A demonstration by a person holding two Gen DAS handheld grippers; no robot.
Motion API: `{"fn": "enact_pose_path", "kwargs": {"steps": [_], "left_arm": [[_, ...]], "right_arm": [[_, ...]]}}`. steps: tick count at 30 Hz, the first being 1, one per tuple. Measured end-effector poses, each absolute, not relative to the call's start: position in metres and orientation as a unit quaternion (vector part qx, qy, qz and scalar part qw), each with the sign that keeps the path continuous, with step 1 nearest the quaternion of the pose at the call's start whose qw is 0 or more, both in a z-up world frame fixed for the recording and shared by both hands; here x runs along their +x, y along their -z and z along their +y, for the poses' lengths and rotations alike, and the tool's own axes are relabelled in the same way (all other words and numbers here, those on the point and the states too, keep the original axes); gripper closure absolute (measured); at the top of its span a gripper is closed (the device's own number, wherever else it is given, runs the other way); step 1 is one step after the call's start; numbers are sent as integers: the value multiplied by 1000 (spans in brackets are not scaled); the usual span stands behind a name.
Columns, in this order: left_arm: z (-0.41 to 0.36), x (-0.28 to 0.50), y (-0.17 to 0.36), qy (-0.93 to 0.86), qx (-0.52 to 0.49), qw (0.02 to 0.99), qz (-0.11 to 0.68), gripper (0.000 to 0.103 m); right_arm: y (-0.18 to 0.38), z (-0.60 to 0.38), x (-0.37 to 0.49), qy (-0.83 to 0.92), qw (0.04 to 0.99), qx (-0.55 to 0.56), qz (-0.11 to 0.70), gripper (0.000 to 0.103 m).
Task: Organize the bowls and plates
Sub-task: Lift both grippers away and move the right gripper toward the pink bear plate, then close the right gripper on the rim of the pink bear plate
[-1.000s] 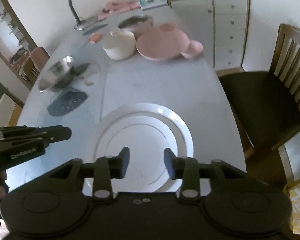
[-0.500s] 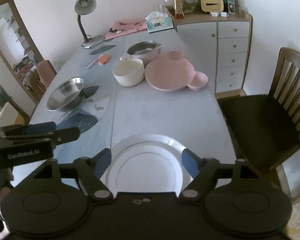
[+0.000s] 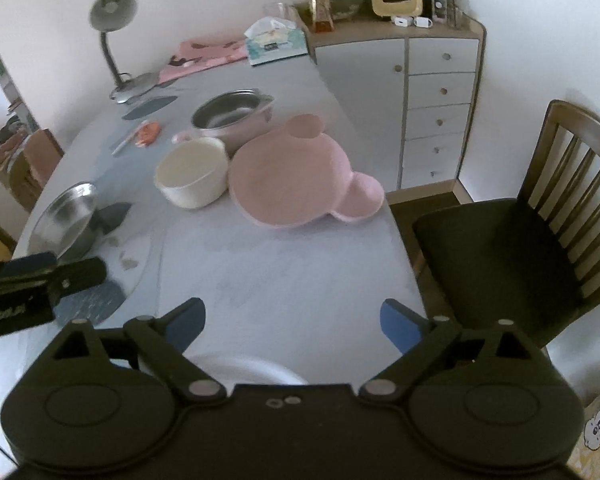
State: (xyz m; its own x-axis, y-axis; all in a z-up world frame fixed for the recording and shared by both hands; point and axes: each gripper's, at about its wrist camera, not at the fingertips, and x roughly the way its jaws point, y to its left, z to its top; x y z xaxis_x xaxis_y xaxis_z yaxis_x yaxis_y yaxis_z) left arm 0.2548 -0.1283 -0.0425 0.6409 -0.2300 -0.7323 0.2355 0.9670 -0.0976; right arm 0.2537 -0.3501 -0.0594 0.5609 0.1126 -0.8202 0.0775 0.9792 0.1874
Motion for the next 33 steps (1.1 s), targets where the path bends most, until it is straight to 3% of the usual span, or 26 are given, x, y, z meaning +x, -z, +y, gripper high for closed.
{"fn": "enact_pose_path", "kwargs": {"steps": [14, 26, 28, 33], "left_arm": [[-137, 315, 68, 109, 8, 902, 418, 27], [-140, 323, 82, 107, 3, 895, 433, 27], [-140, 323, 83, 106, 6, 895, 434, 27], [-140, 322, 86, 105, 11, 892, 439, 27]], "right_arm": [[124, -362, 371, 56, 850, 133, 506, 11], [164, -365, 402, 112, 807, 220, 536, 51], [166, -365, 405, 112, 803, 231, 537, 53], [172, -364, 405, 111, 798, 261, 532, 73]]}}
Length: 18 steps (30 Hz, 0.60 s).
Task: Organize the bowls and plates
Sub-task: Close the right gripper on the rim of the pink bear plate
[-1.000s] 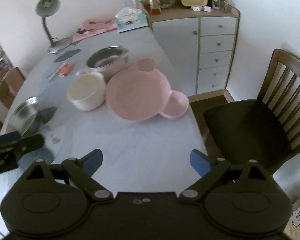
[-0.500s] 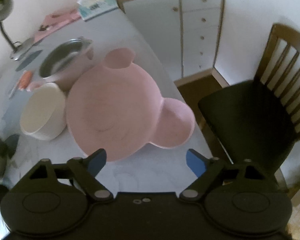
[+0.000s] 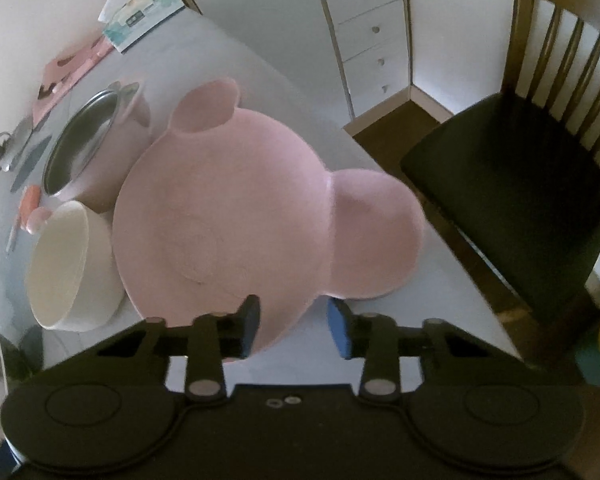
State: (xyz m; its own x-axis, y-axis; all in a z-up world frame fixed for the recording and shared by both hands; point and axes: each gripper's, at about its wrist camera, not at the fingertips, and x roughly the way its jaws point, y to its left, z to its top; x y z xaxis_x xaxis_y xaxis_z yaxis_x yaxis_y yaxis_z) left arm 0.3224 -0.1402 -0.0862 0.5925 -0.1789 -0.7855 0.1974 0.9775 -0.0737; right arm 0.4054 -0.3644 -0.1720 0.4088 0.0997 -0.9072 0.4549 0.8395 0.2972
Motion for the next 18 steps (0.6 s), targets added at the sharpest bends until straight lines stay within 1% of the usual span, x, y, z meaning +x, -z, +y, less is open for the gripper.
{"fn": "enact_pose_path", "kwargs": {"steps": [2, 3, 7, 18], "left_arm": [[-140, 321, 87, 105, 14, 892, 439, 27], [-140, 320, 87, 105, 14, 892, 439, 27], [-140, 320, 88, 107, 18, 890, 442, 27], [-153, 323, 97, 140, 30, 878, 457, 27]], "right_arm": [[171, -364, 406, 112, 800, 262, 528, 82], [172, -364, 406, 114, 800, 262, 527, 85], [173, -370, 401, 102, 807, 266, 518, 86], [170, -404, 371, 37, 820, 191, 538, 90]]}}
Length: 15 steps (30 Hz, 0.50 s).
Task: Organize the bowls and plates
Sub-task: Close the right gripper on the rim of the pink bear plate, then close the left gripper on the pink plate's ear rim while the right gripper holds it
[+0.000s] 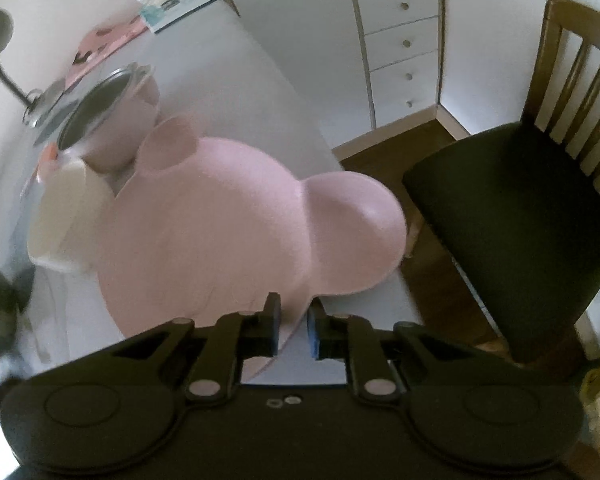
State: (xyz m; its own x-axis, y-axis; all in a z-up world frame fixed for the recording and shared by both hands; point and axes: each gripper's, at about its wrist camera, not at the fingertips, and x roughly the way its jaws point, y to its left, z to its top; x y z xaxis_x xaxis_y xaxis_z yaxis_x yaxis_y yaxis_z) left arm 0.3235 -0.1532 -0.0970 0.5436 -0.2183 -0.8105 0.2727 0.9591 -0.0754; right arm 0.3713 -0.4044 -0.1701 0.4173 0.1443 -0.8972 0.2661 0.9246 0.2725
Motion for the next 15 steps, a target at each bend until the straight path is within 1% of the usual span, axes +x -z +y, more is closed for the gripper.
{"fn": "enact_pose_path", "kwargs": {"steps": [8, 11, 13, 15], "left_arm": [[-168, 332, 115, 168, 35, 856, 487, 28], [-172, 336, 125, 178, 29, 845, 503, 36], [-175, 340, 132, 181, 24, 838, 514, 39], [-177, 344, 138, 183, 17, 831, 525, 47]], "right_arm": [[167, -426, 342, -34, 816, 139, 560, 90], [166, -427, 334, -55, 814, 121, 565, 90], [166, -427, 329, -66, 814, 113, 566, 90], [166, -427, 328, -70, 813, 112, 567, 90]]}}
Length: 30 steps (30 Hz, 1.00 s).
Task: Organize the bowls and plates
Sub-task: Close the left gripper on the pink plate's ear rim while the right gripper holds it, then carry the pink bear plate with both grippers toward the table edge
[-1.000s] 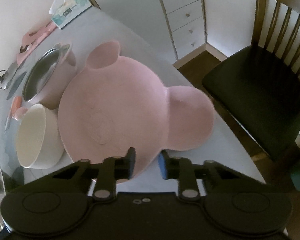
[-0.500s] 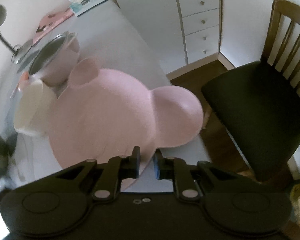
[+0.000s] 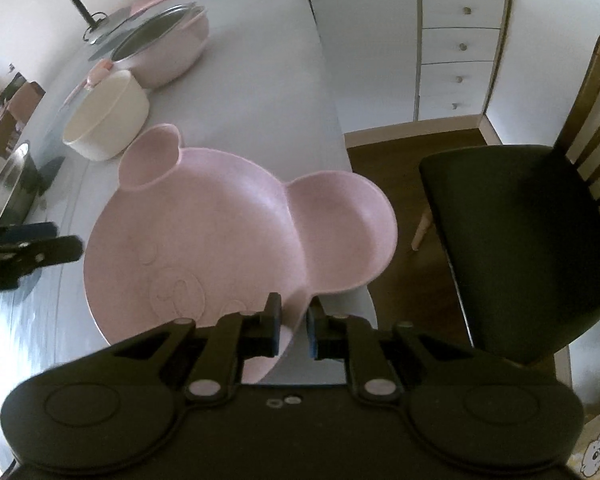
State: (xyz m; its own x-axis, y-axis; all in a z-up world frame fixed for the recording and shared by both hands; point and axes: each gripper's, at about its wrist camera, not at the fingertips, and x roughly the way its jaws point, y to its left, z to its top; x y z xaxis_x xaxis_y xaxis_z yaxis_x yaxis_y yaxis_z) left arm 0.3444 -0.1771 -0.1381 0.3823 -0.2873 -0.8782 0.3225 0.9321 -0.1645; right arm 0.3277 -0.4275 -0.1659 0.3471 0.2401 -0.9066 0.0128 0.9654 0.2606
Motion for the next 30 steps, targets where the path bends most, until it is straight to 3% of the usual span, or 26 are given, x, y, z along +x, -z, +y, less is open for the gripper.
{"fn": "enact_pose_path", "kwargs": {"steps": [3, 7, 9, 14, 30], "left_arm": [[-178, 351, 145, 183, -2, 825, 535, 65], [-177, 357, 151, 181, -19, 820, 543, 78], [-179, 358, 152, 187, -21, 817, 546, 90], [-183, 354, 152, 176, -2, 826, 536, 97], [-162, 316, 106, 183, -12, 839, 512, 97]], "right_arm": [[165, -427, 329, -72, 813, 109, 567, 90], [165, -425, 330, -71, 815, 109, 564, 90], [166, -424, 329, -69, 816, 111, 563, 90], [164, -424, 325, -59, 817, 114, 563, 90], [122, -421, 298, -60, 833, 121, 537, 91]]}}
